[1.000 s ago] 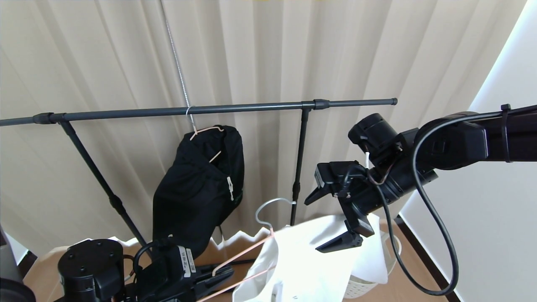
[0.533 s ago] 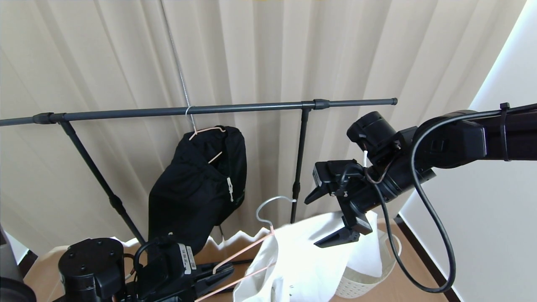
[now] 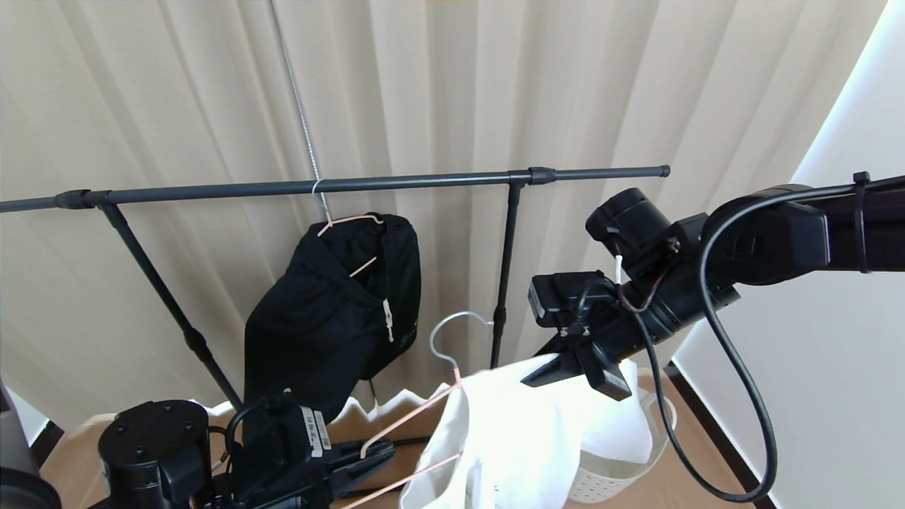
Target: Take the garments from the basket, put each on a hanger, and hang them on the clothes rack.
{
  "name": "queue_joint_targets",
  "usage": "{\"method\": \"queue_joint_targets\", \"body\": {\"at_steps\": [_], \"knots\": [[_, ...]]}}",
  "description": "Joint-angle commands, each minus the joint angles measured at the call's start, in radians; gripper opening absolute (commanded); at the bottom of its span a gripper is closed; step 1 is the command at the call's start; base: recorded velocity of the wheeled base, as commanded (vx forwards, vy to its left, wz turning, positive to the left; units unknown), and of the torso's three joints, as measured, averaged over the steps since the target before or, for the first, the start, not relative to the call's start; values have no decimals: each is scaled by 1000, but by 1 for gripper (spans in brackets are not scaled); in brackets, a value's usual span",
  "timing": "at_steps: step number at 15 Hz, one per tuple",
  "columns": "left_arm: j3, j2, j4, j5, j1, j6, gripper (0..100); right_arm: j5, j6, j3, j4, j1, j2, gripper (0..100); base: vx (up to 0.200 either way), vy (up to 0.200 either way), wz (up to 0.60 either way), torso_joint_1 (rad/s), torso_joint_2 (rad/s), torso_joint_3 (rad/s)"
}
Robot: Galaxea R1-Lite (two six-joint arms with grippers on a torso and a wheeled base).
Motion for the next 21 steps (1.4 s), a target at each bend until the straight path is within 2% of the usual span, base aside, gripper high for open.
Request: {"method": "queue_joint_targets", "body": {"at_steps": [1, 19, 20, 21], "knots": [[0, 0, 1, 1, 3, 0, 0, 2, -2, 21, 0, 2, -34, 0, 0, 0, 0, 0, 0, 0], [4, 10, -21, 0, 6, 6, 0, 3, 0, 38, -3, 2, -42, 0, 0, 0, 0, 0, 0, 0], [4, 9, -21, 0, 6, 3, 100, 3, 0, 38, -3, 0, -42, 0, 0, 0, 0, 0, 0, 0], [3, 9, -21, -2, 6, 2, 100, 3, 0, 38, -3, 0, -44, 0, 0, 0, 0, 0, 0, 0]]}}
